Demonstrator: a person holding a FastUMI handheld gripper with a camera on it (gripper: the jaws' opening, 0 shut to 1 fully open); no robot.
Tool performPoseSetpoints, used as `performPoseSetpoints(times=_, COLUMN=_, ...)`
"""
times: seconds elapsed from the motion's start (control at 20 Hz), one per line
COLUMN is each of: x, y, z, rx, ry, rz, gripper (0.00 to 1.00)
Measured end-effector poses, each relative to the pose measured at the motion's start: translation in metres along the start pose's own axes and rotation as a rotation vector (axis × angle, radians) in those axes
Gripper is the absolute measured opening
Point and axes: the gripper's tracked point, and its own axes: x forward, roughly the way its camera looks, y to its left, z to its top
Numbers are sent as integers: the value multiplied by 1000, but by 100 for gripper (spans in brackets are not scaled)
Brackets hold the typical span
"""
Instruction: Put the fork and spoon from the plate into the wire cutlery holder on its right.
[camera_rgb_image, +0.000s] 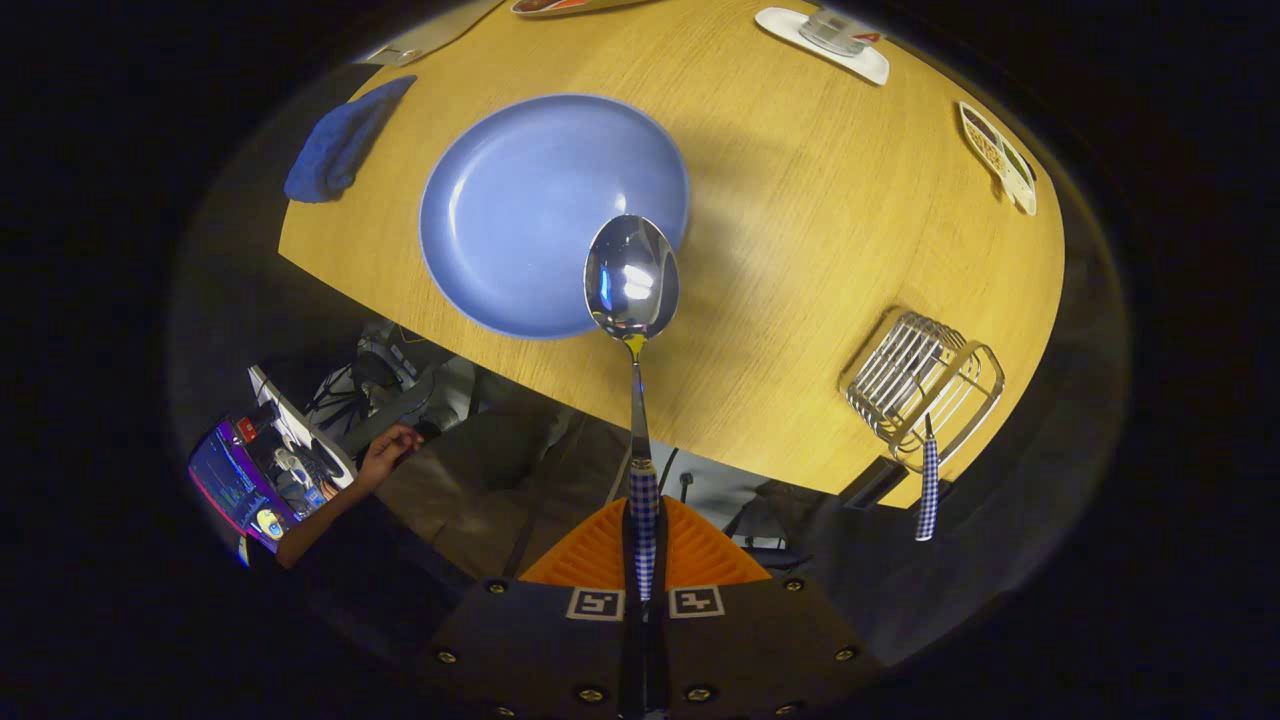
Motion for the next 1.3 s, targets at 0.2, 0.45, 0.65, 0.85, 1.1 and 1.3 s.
performPoseSetpoints(times=0.2, x=2, y=-23, z=-26, rx=48, ry=24, rz=26, gripper=2)
performPoseSetpoints(times=0.45, x=-7, y=-38, z=-54, rx=100, ry=61, rz=79, gripper=2)
performPoseSetpoints(times=0.65, x=-19, y=-55, z=-69, rx=163, ry=79, rz=143, gripper=2)
performPoseSetpoints(times=0.85, x=-23, y=-94, z=-74, rx=248, ry=62, rz=125, gripper=2)
performPoseSetpoints(times=1.1, x=-22, y=-114, z=-73, rx=318, ry=65, rz=140, gripper=2)
performPoseSetpoints(times=1.3, x=-18, y=-120, z=-71, rx=342, ry=91, rz=160, gripper=2)
